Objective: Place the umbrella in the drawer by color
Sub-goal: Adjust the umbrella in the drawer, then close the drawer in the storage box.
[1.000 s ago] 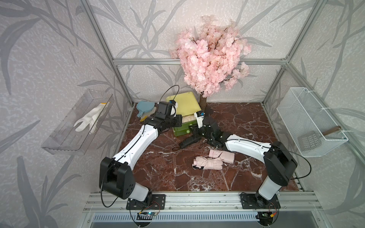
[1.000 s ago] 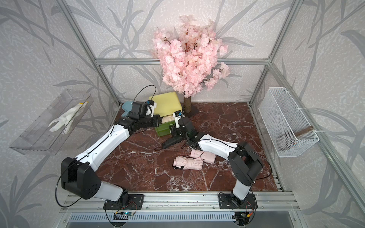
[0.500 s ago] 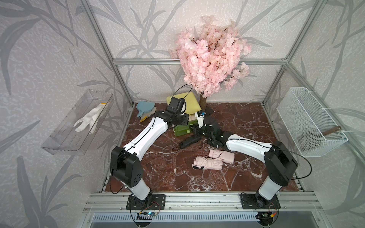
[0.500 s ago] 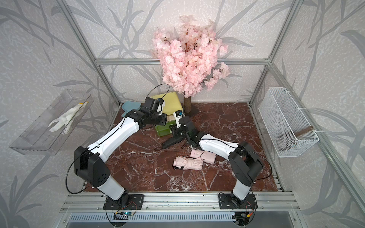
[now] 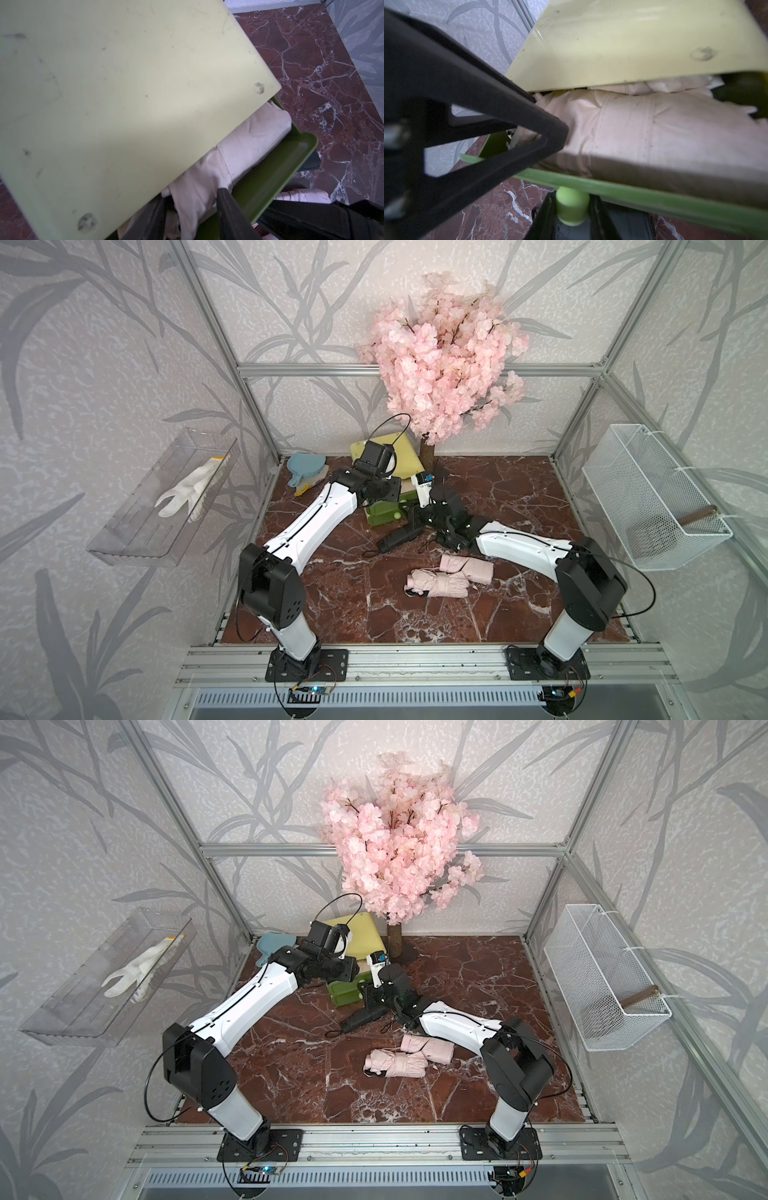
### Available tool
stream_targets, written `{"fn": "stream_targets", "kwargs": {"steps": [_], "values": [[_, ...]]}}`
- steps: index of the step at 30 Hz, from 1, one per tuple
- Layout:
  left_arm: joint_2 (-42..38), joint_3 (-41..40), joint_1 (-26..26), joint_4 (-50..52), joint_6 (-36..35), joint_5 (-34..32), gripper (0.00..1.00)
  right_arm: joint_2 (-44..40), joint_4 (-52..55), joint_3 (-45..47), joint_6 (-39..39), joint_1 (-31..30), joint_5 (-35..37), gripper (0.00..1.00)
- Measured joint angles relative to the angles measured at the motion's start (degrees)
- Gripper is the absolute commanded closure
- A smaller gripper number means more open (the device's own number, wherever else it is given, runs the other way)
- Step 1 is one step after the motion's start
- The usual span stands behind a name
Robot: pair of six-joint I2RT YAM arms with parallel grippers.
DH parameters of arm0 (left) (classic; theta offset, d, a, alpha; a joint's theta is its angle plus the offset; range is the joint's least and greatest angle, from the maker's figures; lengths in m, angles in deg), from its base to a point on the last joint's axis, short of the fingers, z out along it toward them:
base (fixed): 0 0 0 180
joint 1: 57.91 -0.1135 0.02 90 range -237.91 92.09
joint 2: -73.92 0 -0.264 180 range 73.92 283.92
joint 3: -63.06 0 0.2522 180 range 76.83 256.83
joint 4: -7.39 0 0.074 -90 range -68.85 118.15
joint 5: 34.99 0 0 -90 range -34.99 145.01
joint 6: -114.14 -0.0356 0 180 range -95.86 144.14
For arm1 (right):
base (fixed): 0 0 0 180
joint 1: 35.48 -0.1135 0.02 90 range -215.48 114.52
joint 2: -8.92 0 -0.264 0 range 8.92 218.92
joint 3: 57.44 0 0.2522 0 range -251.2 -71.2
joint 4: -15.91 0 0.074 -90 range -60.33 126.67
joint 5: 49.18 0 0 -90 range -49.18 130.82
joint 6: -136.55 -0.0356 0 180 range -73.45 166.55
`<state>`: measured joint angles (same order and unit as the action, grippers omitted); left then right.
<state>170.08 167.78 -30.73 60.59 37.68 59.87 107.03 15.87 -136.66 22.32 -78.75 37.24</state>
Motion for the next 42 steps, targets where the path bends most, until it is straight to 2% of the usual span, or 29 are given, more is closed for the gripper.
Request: {"fn": "stream_targets", "kwargs": {"steps": [20, 24, 28, 30, 34, 37, 42], "values": [[-6.95, -0.31, 0.52, 3.30, -1.03, -0.44, 0.53, 0.00, -0.48, 0.00, -1.05, 0.00, -0.02, 1.00], [-7.26, -0.28, 0.33, 3.43, -1.57, -1.25, 0.51, 0.00, -0.48, 0.00, -1.05, 0.00, 0.00, 1.00], [-7.34, 1.49, -2.82, 3.26, -1.90, -0.61, 0.47, 0.31, -0.52, -0.11, -1.05, 0.00, -0.13, 1.00], [-7.19, 2.84, -6.84, 2.10, -1.42, 0.37, 0.40, 0.46, -0.52, -0.26, -1.05, -0.02, -0.39, 1.00], [-4.42, 6.21, -13.20, -1.62, -0.50, 1.90, 0.35, 1.01, -0.46, -1.16, -1.03, -0.02, -0.50, 1.00], [1.77, 10.49, -16.37, -4.44, -0.48, 4.33, 0.33, 1.79, -0.26, -2.21, -1.05, -0.02, -0.63, 1.00], [13.03, 17.09, -18.56, -5.62, -0.50, 8.44, 0.32, 3.74, -0.09, -4.28, -1.03, 0.17, -1.38, 1.00]]}}
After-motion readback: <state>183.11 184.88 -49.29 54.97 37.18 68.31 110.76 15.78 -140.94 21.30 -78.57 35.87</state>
